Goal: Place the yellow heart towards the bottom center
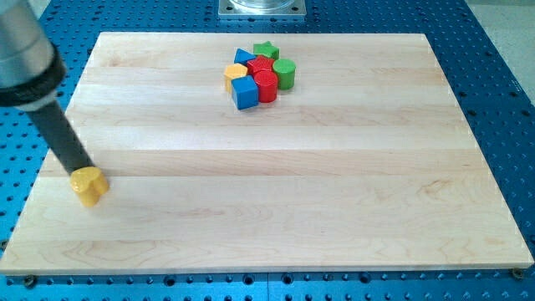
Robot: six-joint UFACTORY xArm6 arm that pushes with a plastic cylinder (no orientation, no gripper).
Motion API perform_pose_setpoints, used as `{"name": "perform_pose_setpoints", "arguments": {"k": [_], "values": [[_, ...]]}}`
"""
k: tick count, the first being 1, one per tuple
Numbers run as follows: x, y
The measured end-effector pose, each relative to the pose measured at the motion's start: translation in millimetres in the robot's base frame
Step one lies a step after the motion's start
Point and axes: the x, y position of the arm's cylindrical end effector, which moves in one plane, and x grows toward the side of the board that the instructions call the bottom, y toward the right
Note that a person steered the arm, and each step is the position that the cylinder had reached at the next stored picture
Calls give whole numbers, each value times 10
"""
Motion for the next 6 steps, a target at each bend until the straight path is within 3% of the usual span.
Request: {"name": "perform_pose_setpoints", "arguments": {"k": [1, 2, 4, 5, 6], "values": [[0, 717], [0, 135], [114, 318], [113, -134], [328, -134]]}}
